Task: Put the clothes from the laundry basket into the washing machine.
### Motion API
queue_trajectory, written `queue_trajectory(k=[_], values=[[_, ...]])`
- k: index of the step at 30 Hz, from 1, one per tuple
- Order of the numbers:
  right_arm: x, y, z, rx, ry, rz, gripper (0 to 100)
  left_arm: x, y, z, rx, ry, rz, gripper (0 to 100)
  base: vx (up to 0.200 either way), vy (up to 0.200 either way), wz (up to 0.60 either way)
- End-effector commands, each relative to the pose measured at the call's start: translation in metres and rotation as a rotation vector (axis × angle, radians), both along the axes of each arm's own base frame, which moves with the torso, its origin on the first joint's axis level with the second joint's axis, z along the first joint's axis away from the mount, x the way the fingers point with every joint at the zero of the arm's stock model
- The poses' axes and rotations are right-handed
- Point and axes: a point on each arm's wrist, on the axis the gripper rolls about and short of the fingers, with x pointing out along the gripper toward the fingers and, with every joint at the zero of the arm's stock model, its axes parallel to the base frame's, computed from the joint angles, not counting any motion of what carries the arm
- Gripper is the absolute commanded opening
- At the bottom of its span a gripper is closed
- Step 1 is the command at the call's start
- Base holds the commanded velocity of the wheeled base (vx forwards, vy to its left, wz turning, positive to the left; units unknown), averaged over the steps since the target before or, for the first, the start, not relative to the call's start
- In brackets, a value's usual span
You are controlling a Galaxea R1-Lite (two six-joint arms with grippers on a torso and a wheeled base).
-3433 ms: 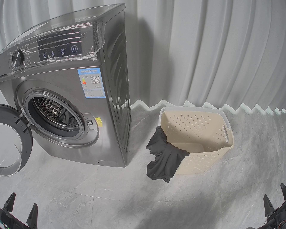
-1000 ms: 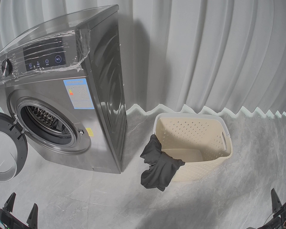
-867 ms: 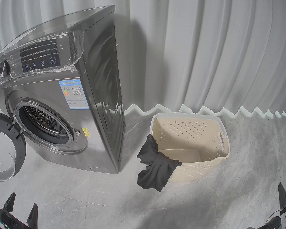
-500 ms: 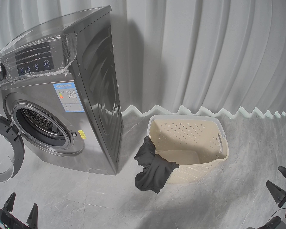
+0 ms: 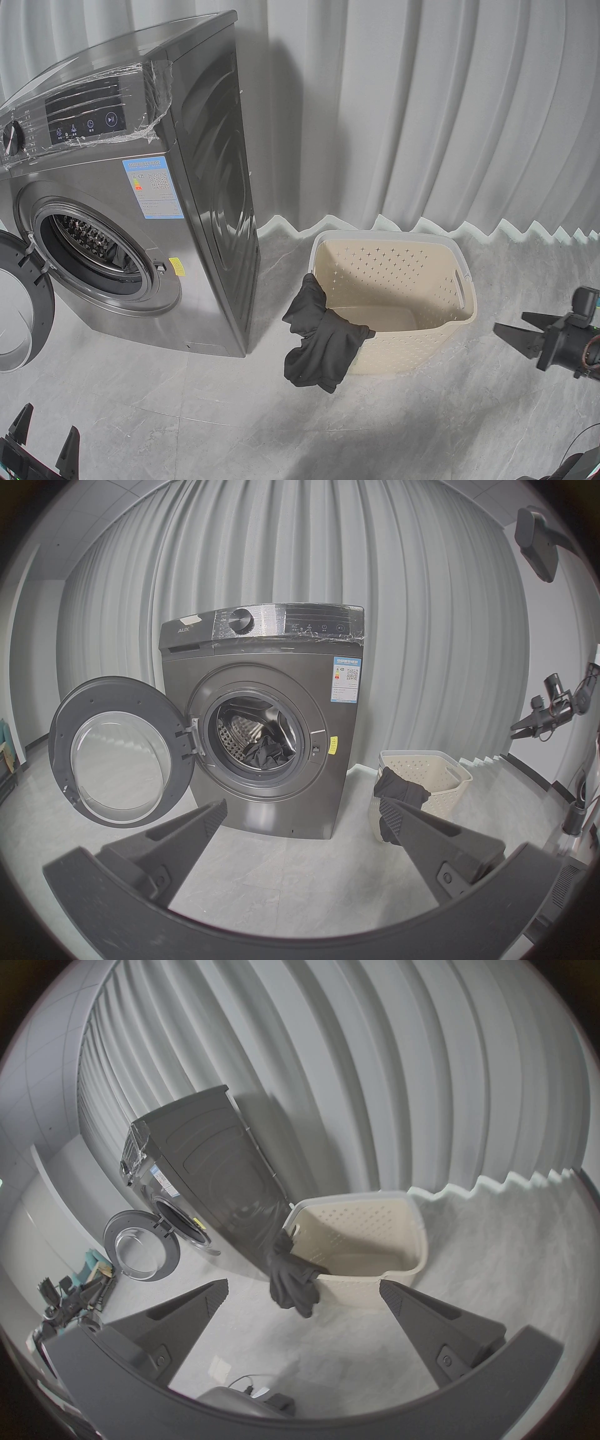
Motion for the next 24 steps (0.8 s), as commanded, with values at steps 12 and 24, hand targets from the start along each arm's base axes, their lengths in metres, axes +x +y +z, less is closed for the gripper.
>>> queue_trajectory(k=[12, 24], values=[[0.078, 0.110, -0.061, -0.029, 0.275, 0.087, 100, 0.000, 0.000, -0.005, -0.004, 0.000, 0.002, 100, 0.000, 0.000, 0.00], [0.103, 0.141, -0.104, -0.033, 0.286, 0.068, 100, 0.000, 0.000, -0.005, -0.004, 0.000, 0.002, 100, 0.000, 0.000, 0.00]])
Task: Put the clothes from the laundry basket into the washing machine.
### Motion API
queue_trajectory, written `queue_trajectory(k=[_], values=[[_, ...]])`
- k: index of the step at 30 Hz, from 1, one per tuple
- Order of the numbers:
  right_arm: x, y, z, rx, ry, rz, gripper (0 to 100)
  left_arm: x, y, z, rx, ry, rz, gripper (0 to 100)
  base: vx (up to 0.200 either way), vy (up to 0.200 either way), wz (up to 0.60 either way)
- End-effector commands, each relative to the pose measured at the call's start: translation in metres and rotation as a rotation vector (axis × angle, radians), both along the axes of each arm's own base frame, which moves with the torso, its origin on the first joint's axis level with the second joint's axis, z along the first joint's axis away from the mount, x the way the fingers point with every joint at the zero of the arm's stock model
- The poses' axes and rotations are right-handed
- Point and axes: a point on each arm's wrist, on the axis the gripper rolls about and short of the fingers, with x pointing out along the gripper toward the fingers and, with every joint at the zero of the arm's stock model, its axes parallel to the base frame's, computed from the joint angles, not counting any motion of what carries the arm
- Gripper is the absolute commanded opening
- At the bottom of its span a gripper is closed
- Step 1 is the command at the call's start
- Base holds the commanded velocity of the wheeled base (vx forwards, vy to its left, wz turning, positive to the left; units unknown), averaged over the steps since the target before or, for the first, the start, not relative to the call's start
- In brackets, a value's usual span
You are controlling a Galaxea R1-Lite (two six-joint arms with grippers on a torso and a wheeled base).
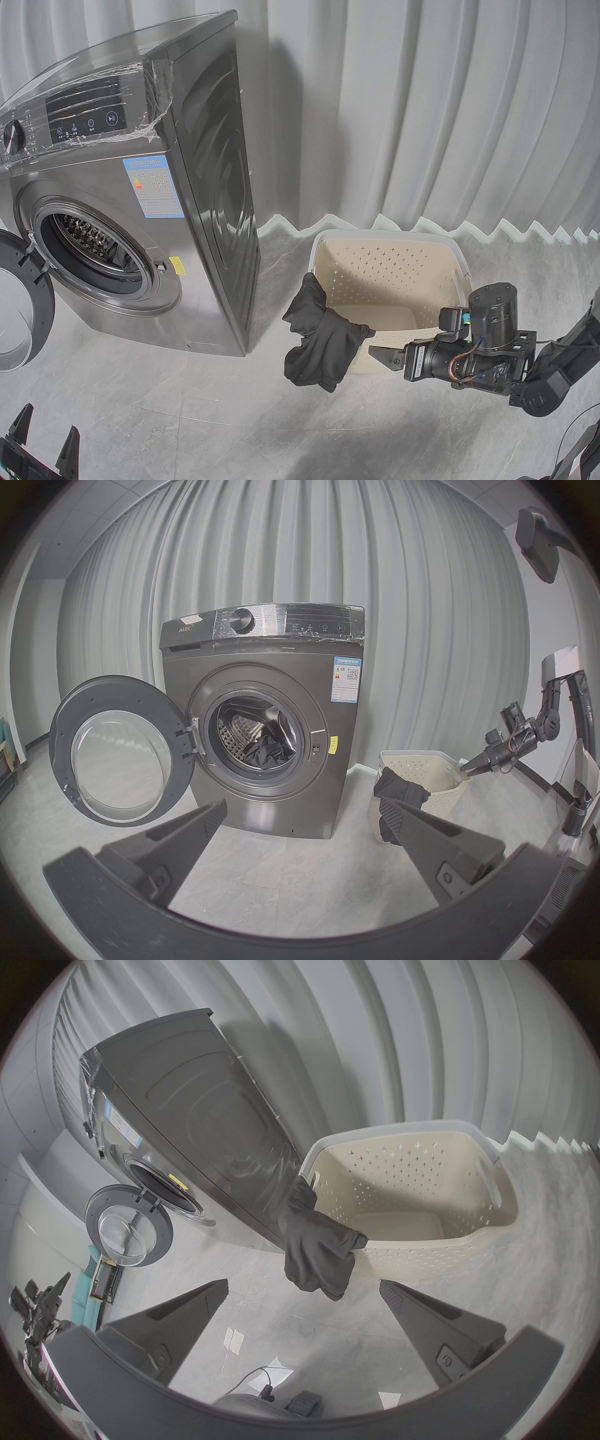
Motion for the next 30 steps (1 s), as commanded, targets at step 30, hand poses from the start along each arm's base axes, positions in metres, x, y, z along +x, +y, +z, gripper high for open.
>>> queue_trajectory(k=[30], values=[[0.088, 0.068, -0.113, 0.016, 0.031, -0.138, 100, 0.000, 0.000, -0.005, 0.000, 0.000, -0.001, 100, 0.000, 0.000, 0.00]])
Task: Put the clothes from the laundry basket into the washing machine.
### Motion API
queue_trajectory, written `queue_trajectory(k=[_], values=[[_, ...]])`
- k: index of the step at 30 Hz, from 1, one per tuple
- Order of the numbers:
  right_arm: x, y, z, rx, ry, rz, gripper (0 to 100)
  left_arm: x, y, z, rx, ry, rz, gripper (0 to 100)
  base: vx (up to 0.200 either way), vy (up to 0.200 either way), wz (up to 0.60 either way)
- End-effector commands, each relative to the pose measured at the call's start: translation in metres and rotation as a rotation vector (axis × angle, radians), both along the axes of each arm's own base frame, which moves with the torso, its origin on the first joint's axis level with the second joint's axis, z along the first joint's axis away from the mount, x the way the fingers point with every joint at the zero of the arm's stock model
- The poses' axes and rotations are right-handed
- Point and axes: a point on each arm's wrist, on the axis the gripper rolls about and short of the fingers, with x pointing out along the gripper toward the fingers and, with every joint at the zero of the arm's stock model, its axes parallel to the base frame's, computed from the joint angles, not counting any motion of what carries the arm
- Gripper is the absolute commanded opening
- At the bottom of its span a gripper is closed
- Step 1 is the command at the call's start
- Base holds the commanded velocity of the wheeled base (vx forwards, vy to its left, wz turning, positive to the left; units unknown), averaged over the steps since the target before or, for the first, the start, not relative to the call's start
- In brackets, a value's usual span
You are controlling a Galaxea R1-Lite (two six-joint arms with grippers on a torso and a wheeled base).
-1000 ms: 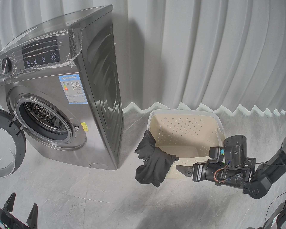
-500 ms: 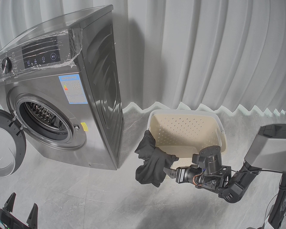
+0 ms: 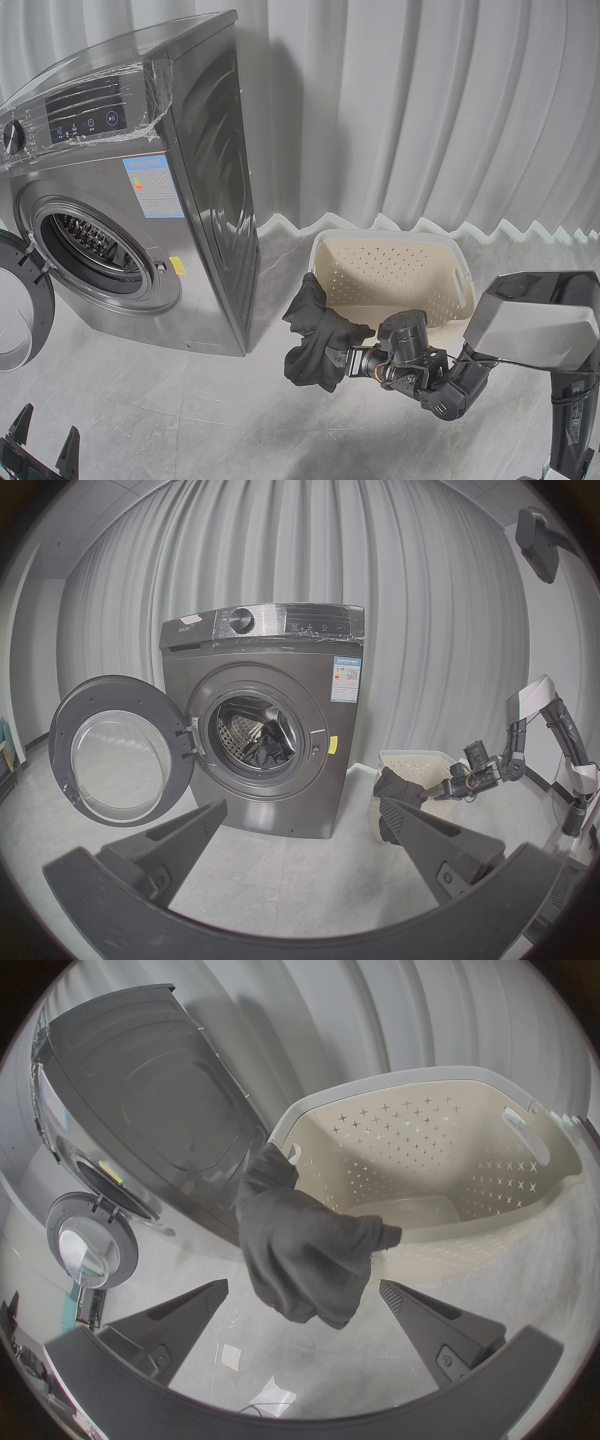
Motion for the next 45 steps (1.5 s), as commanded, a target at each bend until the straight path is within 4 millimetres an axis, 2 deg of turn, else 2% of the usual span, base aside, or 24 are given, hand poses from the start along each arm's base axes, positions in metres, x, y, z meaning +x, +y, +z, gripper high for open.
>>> queue_trajectory(k=[1, 14, 21, 22, 37, 39, 42, 43, 44, 45], values=[[0.018, 0.007, -0.020, -0.006, -0.002, -0.031, 100, 0.000, 0.000, -0.005, 0.000, 0.000, 0.000, 100, 0.000, 0.000, 0.00], [0.032, 0.012, -0.029, 0.029, -0.008, -0.064, 100, 0.000, 0.000, -0.005, 0.000, 0.000, 0.000, 100, 0.000, 0.000, 0.00], [0.038, 0.015, -0.026, 0.055, -0.025, -0.099, 100, 0.000, 0.000, -0.005, 0.000, 0.000, 0.000, 100, 0.000, 0.000, 0.00], [0.039, 0.015, -0.025, 0.065, -0.028, -0.104, 0, 0.000, 0.000, -0.005, 0.000, 0.000, 0.000, 100, 0.000, 0.000, 0.00], [0.034, 0.013, -0.019, 0.089, -0.052, -0.102, 0, 0.000, 0.000, -0.005, -0.003, 0.001, 0.002, 100, 0.000, 0.000, 0.00], [0.028, 0.013, -0.009, 0.096, -0.064, -0.095, 0, 0.000, 0.000, -0.005, -0.003, 0.000, 0.002, 100, 0.000, 0.000, 0.00], [0.018, 0.010, 0.022, 0.131, -0.113, -0.084, 0, 0.000, 0.000, -0.005, -0.003, 0.000, 0.002, 100, 0.000, 0.000, 0.00], [0.017, 0.009, 0.024, 0.135, -0.116, -0.081, 0, 0.000, 0.000, -0.005, -0.003, 0.000, 0.002, 100, 0.000, 0.000, 0.00], [0.009, 0.009, 0.042, 0.155, -0.142, -0.069, 0, 0.000, 0.000, -0.005, -0.003, 0.000, 0.002, 100, 0.000, 0.000, 0.00], [0.003, 0.008, 0.051, 0.164, -0.153, -0.063, 0, 0.000, 0.000, -0.005, -0.003, 0.000, 0.002, 100, 0.000, 0.000, 0.00]])
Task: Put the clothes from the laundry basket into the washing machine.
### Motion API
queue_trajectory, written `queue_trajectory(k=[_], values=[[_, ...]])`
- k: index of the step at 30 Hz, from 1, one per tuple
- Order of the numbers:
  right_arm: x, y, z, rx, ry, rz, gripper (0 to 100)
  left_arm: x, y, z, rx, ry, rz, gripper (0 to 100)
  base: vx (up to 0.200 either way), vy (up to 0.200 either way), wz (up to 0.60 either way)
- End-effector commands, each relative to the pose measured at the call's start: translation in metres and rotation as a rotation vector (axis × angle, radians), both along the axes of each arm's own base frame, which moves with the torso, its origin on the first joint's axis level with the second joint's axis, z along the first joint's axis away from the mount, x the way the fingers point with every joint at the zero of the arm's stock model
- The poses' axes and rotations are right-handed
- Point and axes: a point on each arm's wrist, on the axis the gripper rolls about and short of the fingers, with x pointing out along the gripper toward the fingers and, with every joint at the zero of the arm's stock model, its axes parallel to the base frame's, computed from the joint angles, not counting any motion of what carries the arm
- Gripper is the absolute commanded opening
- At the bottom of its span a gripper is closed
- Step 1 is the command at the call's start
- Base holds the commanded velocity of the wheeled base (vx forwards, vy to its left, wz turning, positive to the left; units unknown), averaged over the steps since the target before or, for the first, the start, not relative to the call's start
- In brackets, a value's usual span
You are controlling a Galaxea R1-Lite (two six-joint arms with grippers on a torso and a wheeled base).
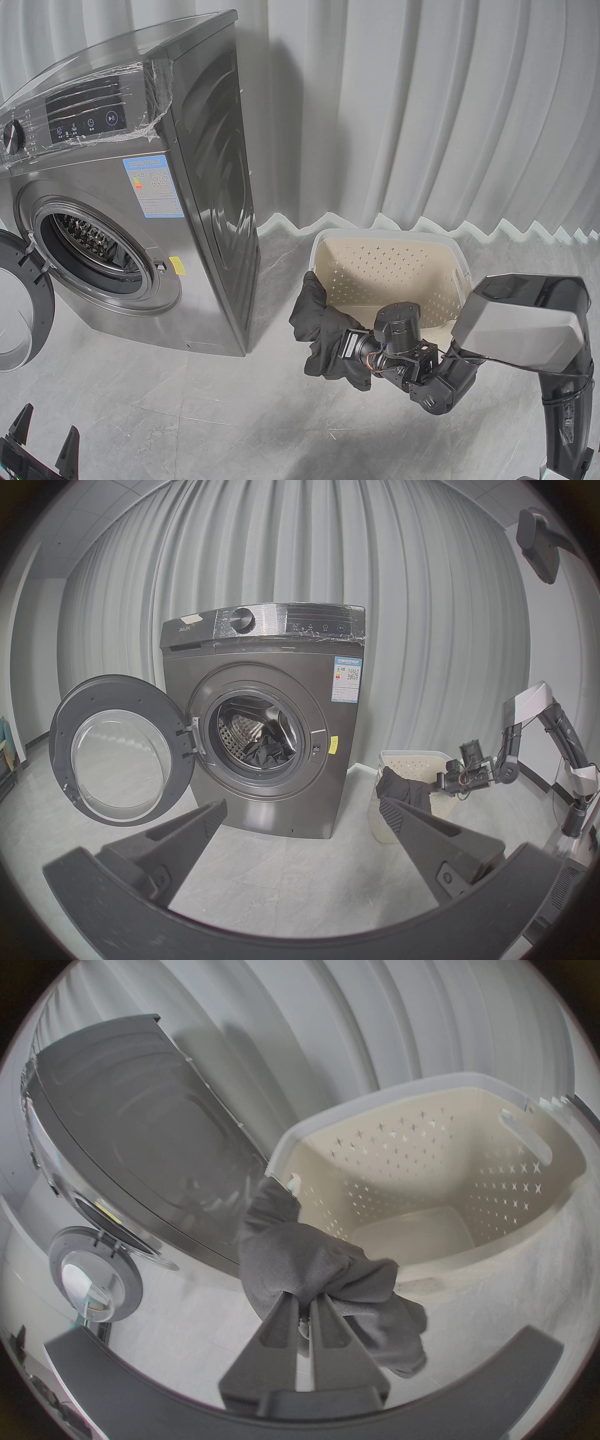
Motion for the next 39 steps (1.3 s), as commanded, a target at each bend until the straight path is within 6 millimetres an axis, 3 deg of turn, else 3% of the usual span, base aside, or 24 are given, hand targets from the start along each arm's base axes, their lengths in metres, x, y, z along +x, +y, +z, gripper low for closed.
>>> queue_trajectory(k=[1, 9, 13, 20, 28, 39], values=[[-0.025, -0.005, 0.061, 0.065, -0.095, 0.031, 0, 0.000, 0.000, -0.005, 0.000, 0.000, -0.001, 100, 0.000, 0.000, 0.00], [-0.079, -0.024, 0.132, 0.159, -0.215, 0.112, 0, 0.000, 0.000, -0.005, 0.000, 0.000, -0.001, 100, 0.000, 0.000, 0.00], [-0.101, -0.033, 0.153, 0.191, -0.258, 0.154, 0, 0.000, 0.000, -0.005, 0.000, 0.000, 0.001, 100, 0.000, 0.000, 0.00], [-0.117, -0.054, 0.163, 0.043, -0.373, 0.198, 0, 0.000, 0.000, -0.005, 0.001, 0.000, 0.002, 100, 0.000, 0.000, 0.00], [-0.126, -0.069, 0.187, 0.033, -0.514, 0.177, 0, 0.000, 0.000, -0.005, 0.004, 0.002, 0.009, 100, 0.000, 0.000, 0.00], [-0.134, -0.089, 0.200, -0.025, -0.562, 0.125, 0, 0.000, 0.000, -0.005, 0.001, 0.000, 0.004, 100, 0.000, 0.036, 0.00]])
